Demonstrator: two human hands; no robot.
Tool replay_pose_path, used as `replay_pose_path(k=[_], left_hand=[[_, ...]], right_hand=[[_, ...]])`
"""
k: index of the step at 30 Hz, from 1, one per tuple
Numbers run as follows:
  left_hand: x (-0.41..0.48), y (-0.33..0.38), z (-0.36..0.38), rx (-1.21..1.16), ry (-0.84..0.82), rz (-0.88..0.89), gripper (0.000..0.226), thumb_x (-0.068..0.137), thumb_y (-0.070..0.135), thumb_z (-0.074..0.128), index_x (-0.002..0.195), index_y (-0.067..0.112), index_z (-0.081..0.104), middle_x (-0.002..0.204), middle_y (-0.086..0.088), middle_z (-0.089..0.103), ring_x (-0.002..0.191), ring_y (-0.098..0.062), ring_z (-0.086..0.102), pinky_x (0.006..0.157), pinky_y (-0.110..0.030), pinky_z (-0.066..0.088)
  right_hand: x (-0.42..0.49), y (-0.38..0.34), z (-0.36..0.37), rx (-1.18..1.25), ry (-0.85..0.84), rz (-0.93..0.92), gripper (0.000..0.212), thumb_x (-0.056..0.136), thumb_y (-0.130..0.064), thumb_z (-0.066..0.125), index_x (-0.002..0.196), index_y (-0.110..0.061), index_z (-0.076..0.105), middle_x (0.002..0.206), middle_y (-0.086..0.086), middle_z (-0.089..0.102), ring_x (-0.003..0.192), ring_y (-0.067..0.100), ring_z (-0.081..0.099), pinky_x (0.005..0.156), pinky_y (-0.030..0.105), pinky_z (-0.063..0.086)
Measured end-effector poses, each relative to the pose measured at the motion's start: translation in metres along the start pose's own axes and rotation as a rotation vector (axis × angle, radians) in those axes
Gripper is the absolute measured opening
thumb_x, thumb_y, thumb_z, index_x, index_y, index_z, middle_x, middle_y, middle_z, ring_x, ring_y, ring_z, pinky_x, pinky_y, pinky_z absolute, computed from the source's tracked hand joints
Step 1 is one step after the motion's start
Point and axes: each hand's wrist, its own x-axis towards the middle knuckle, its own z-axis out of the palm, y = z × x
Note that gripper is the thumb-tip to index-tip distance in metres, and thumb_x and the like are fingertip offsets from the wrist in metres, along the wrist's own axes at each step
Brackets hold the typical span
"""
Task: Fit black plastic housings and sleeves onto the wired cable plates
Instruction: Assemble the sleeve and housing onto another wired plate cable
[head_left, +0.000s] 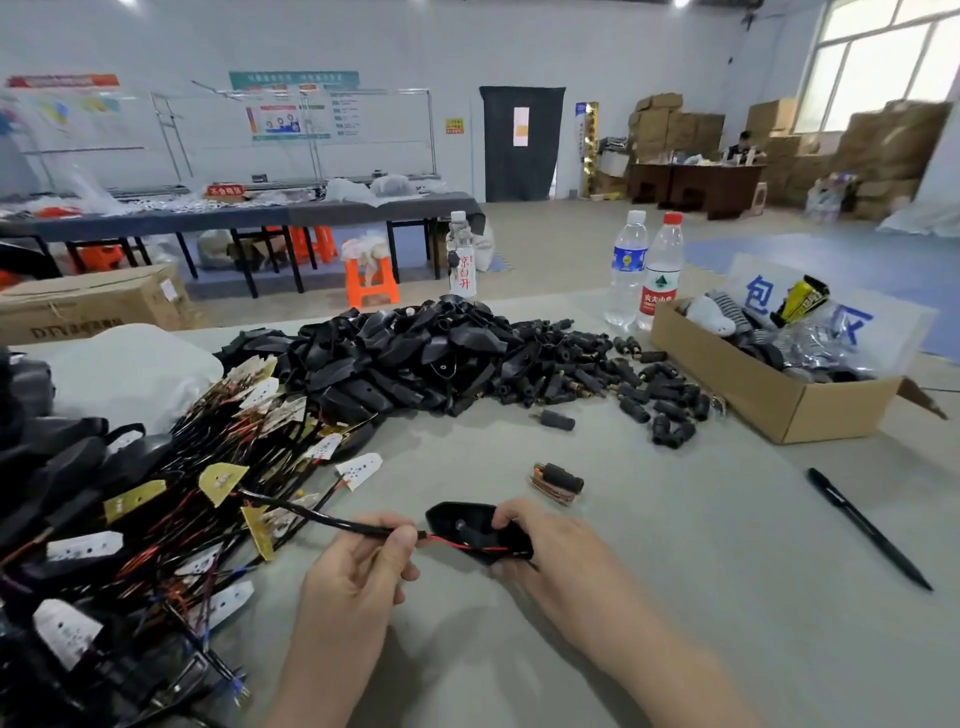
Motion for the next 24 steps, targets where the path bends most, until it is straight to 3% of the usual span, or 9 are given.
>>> replay_pose_path(k=[3, 8, 12, 15, 19, 24], left_hand=[[0.0, 0.0, -0.001, -0.011, 0.013, -0.001, 0.005, 0.092, 0.008, 0.062, 0.096, 0.008, 0.065, 0.077, -0.004, 0.074, 0.058, -0.009, 0.061, 0.051, -0.019, 0.049], [-0.004, 0.004, -0.001, -0.002, -0.016, 0.018, 0.022, 0.083, 0.028, 0.063, 0.095, 0.01, 0.065, 0.075, -0.006, 0.072, 0.059, -0.01, 0.062, 0.053, -0.019, 0.05], [-0.006, 0.004, -0.001, -0.016, -0.053, -0.007, 0.006, 0.091, 0.01, 0.062, 0.095, 0.009, 0.066, 0.068, -0.006, 0.069, 0.055, -0.009, 0.059, 0.052, -0.018, 0.048], [-0.005, 0.007, -0.001, -0.029, -0.062, 0.002, 0.007, 0.092, 0.004, 0.061, 0.095, 0.008, 0.066, 0.068, -0.007, 0.069, 0.053, -0.009, 0.059, 0.051, -0.017, 0.048], [-0.003, 0.007, -0.001, -0.049, -0.053, -0.003, 0.008, 0.091, 0.004, 0.061, 0.095, 0.008, 0.066, 0.068, -0.01, 0.068, 0.056, -0.012, 0.06, 0.051, -0.02, 0.05], [-0.001, 0.006, -0.002, -0.073, -0.061, -0.019, 0.013, 0.086, 0.015, 0.062, 0.096, 0.008, 0.066, 0.071, -0.011, 0.07, 0.059, -0.015, 0.062, 0.05, -0.023, 0.05]], right_hand=[[-0.003, -0.001, -0.003, 0.031, -0.001, 0.002, 0.032, 0.093, -0.045, 0.059, 0.108, -0.047, 0.032, 0.107, -0.006, 0.063, 0.101, 0.018, 0.05, 0.083, 0.033, 0.041], [-0.004, 0.001, 0.002, 0.025, -0.016, 0.021, 0.03, 0.094, -0.044, 0.059, 0.11, -0.044, 0.034, 0.11, -0.004, 0.063, 0.104, 0.019, 0.053, 0.086, 0.034, 0.043], [-0.004, 0.008, 0.005, 0.087, -0.032, 0.066, 0.032, 0.09, -0.047, 0.062, 0.109, -0.045, 0.037, 0.109, -0.006, 0.062, 0.1, 0.014, 0.054, 0.083, 0.03, 0.045], [-0.006, 0.012, 0.006, 0.121, -0.053, 0.065, 0.03, 0.09, -0.052, 0.059, 0.11, -0.046, 0.038, 0.104, -0.01, 0.058, 0.098, 0.01, 0.052, 0.082, 0.026, 0.043], [-0.007, 0.013, 0.006, 0.121, -0.047, 0.008, 0.031, 0.092, -0.055, 0.045, 0.12, -0.048, 0.036, 0.107, -0.011, 0.06, 0.103, 0.01, 0.052, 0.088, 0.026, 0.043], [-0.007, 0.009, 0.002, 0.162, -0.013, 0.011, 0.031, 0.094, -0.042, 0.051, 0.116, -0.047, 0.029, 0.108, -0.02, 0.067, 0.09, 0.005, 0.058, 0.082, 0.025, 0.044]])
